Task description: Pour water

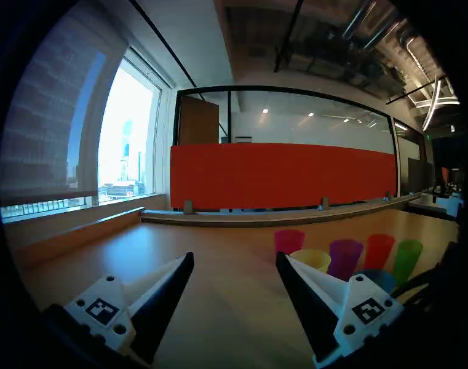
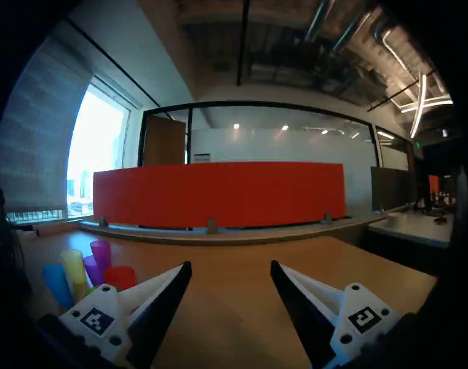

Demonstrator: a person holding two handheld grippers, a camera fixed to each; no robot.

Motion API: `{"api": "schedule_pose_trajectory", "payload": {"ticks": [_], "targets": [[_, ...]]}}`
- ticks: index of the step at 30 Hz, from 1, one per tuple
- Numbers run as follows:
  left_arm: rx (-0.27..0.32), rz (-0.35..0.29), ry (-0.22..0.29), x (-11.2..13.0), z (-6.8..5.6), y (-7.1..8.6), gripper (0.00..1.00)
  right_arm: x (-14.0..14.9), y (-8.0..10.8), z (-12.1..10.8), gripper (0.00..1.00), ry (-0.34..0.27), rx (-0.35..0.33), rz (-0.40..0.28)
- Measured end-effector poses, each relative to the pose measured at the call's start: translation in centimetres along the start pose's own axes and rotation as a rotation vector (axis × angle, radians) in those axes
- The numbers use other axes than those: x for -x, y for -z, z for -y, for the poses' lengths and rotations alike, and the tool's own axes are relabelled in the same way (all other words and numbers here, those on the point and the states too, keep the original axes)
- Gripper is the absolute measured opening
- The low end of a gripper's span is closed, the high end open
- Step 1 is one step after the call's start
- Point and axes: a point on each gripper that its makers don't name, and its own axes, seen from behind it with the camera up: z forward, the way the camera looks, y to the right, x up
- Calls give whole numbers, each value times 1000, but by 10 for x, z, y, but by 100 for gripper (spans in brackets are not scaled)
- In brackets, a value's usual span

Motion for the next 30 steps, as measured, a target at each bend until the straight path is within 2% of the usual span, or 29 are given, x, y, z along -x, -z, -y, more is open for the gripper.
{"api": "schedule_pose_trajectory", "payload": {"ticks": [9,30], "targets": [[0,0,0,0,1,1,99,9,-3,11,99,24,-23,5],[0,0,0,0,1,0,99,19,-7,-2,99,10,10,31]]}}
